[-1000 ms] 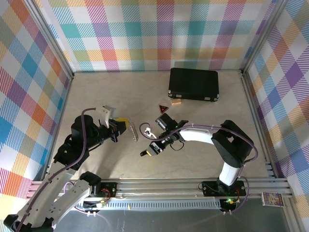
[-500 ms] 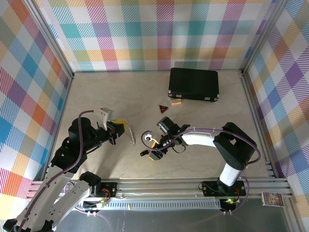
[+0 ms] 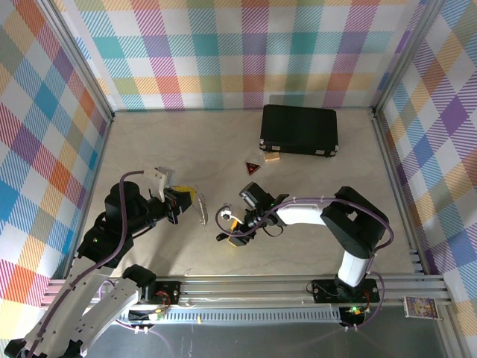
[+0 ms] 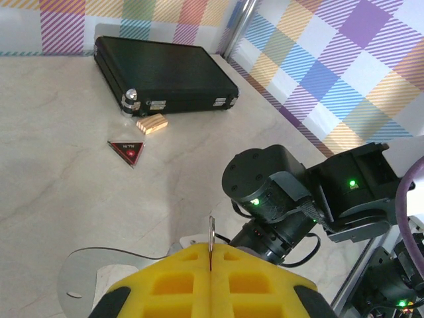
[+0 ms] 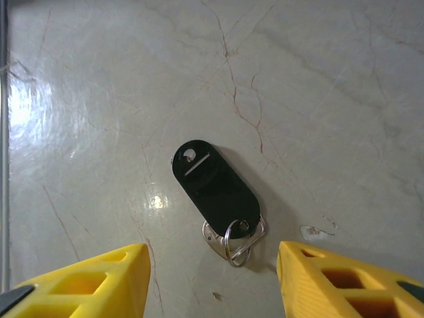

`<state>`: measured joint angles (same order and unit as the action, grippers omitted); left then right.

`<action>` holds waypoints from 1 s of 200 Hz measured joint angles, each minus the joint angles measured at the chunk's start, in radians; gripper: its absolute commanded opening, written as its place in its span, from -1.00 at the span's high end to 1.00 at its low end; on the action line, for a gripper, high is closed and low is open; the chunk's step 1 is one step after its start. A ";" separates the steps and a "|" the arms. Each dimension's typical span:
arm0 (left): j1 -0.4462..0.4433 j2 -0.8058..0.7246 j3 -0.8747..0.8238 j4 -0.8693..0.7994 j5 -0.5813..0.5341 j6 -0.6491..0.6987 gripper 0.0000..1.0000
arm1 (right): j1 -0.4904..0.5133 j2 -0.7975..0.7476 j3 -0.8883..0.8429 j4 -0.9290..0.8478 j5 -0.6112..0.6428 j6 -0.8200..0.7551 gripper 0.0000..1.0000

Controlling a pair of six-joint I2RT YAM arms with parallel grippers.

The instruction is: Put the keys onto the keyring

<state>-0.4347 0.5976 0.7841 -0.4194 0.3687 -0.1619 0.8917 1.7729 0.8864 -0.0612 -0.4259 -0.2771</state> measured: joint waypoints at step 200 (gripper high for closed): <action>0.002 -0.026 0.006 -0.027 -0.011 -0.005 1.00 | 0.013 0.051 0.030 0.023 0.015 -0.016 1.00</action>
<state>-0.4332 0.5716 0.7902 -0.4461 0.3576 -0.1665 0.9047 1.8244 0.9165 -0.0387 -0.4110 -0.2932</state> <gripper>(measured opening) 0.050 0.064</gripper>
